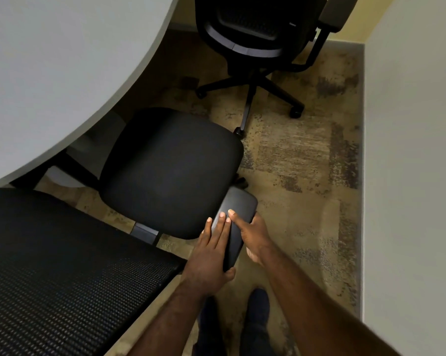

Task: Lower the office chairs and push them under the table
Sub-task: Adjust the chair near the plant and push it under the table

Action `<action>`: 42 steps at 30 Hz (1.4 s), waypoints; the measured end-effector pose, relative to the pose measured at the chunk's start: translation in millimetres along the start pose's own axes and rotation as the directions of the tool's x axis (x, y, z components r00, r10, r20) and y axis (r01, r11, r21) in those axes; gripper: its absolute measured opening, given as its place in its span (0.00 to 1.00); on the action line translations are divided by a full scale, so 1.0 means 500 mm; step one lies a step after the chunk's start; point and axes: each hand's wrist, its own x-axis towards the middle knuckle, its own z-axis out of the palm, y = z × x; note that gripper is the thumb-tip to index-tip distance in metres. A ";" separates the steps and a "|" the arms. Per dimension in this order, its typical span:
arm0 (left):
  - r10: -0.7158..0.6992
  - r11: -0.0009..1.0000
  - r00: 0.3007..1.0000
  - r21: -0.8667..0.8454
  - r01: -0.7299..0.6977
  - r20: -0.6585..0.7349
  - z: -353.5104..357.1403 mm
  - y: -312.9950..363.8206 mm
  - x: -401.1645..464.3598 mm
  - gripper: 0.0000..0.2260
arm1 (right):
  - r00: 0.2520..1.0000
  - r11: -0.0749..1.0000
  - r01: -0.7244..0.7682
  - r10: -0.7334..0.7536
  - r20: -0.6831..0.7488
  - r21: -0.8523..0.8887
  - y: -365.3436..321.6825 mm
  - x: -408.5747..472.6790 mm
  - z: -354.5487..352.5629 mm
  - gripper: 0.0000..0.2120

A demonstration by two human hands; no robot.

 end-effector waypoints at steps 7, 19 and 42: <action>-0.020 0.999 1.000 0.039 0.019 0.024 0.011 -0.006 0.005 0.51 | 1.000 0.996 0.018 -0.017 0.011 -0.082 0.007 -0.002 -0.004 0.35; -0.050 0.999 0.996 0.018 0.049 0.079 -0.027 0.005 -0.011 0.50 | 0.997 0.978 0.074 -0.068 0.037 -0.194 -0.008 -0.039 -0.026 0.23; 0.007 0.995 0.958 -0.090 -0.035 -0.285 -0.381 0.152 -0.224 0.39 | 0.772 0.730 0.636 -0.599 0.213 -0.250 -0.306 -0.387 0.001 0.16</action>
